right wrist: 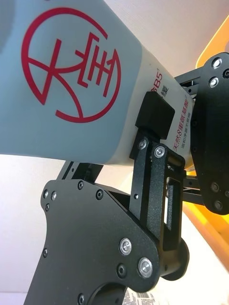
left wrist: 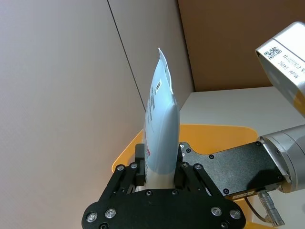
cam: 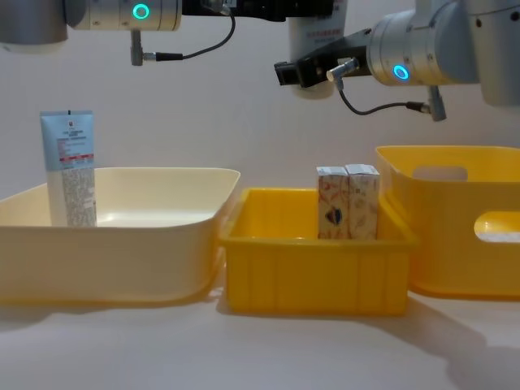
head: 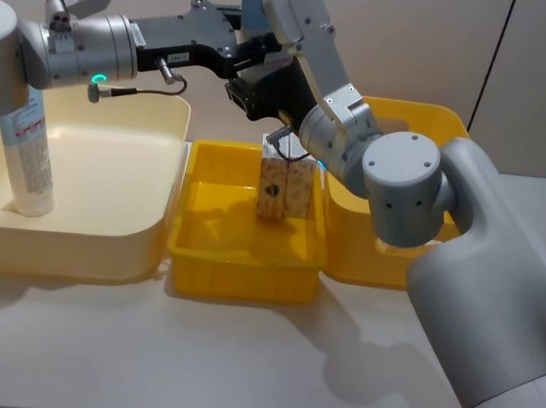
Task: Bimanual collaborative sorting of washing and personal care products
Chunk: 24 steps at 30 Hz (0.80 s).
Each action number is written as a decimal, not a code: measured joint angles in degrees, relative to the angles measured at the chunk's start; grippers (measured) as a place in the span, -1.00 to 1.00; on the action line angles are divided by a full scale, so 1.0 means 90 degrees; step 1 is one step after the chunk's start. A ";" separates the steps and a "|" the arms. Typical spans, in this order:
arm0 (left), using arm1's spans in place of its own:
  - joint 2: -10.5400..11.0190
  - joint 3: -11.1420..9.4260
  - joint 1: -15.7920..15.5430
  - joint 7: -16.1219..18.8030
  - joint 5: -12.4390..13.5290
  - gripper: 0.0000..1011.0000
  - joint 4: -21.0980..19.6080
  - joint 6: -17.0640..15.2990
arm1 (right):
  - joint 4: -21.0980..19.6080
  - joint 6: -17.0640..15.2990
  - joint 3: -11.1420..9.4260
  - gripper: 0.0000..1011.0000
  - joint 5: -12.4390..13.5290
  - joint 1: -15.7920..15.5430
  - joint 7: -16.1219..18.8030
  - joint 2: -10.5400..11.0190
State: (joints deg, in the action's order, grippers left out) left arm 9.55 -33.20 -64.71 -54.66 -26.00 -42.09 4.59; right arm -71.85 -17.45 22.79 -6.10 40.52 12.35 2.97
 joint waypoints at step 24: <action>0.0003 -0.0006 0.0004 -0.0002 -0.0002 -0.38 -0.0007 -0.0007 | 0.0015 0.0012 0.0006 0.31 -0.0017 0.0012 -0.0009 -0.0010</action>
State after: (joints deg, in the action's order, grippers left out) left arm 9.57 -33.25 -64.67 -54.67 -26.02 -42.16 4.53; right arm -71.72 -17.34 22.84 -6.25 40.63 12.27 2.88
